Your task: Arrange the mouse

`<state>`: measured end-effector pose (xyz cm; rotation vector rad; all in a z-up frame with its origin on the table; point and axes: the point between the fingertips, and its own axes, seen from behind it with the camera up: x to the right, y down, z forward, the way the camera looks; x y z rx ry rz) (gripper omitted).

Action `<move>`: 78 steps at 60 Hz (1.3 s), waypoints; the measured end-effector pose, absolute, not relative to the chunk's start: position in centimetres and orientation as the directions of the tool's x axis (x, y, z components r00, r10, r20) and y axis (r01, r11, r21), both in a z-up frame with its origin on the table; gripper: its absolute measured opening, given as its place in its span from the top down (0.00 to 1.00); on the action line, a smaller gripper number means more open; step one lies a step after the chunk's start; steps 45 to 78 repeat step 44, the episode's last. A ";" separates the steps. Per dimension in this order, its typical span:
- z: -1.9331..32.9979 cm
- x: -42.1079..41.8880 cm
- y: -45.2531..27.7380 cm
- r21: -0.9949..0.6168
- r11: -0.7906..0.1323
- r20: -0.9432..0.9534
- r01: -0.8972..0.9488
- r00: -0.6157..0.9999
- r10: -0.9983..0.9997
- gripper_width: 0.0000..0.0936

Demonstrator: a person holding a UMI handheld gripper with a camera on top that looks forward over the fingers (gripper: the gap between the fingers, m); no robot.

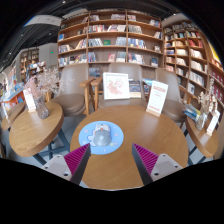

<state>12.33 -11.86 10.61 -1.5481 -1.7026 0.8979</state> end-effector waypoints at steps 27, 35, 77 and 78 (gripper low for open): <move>11.5 22.4 -5.5 -0.857 0.068 0.072 0.512 -0.011 0.997 0.09; 11.5 23.3 -4.8 -0.856 0.071 0.074 0.511 -0.015 0.997 0.09; 12.1 23.6 -4.1 -0.869 0.061 0.068 0.491 -0.004 0.998 0.09; 12.1 23.6 -4.1 -0.869 0.061 0.068 0.491 -0.004 0.998 0.09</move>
